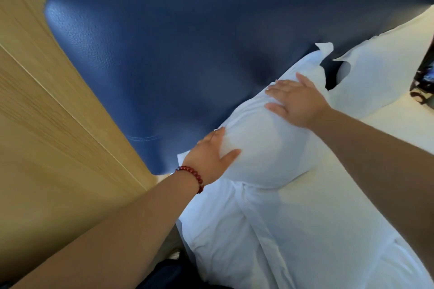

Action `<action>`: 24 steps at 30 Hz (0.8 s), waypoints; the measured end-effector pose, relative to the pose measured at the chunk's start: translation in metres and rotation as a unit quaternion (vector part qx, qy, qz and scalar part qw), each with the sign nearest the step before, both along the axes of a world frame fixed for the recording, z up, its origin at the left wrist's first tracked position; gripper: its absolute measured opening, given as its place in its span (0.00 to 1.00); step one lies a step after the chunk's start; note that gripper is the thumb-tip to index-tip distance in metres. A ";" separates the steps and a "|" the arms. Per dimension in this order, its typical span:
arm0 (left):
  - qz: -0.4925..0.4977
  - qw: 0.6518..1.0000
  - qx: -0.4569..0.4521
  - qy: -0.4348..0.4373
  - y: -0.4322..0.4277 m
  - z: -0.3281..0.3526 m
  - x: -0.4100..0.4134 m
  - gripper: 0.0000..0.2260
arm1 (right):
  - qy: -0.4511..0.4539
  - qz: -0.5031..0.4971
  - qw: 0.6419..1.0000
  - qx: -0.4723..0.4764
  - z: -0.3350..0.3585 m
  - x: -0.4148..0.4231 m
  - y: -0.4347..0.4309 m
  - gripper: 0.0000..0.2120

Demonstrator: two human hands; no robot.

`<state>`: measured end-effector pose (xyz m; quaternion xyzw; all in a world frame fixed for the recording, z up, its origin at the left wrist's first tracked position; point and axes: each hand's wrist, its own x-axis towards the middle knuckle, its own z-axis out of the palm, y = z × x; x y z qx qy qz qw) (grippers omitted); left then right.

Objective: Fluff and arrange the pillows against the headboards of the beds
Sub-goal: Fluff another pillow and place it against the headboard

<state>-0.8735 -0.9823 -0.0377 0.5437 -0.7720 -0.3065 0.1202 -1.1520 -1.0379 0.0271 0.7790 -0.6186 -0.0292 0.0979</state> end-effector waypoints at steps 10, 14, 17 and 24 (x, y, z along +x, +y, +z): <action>-0.025 0.999 0.020 -0.036 -0.034 0.034 -0.038 0.34 | -0.067 0.016 0.997 -0.028 -0.003 -0.020 0.014 0.28; -0.001 0.999 -0.037 -0.036 -0.051 0.043 -0.054 0.30 | -0.161 -0.045 0.975 -0.148 0.011 -0.049 0.005 0.18; -0.025 0.998 -0.048 0.026 -0.061 0.046 -0.076 0.28 | -0.224 -0.032 0.955 -0.193 0.013 -0.058 0.004 0.16; 0.089 0.985 0.051 0.136 -0.075 0.035 -0.111 0.19 | -0.501 -0.209 0.831 -0.123 0.033 -0.086 -0.032 0.30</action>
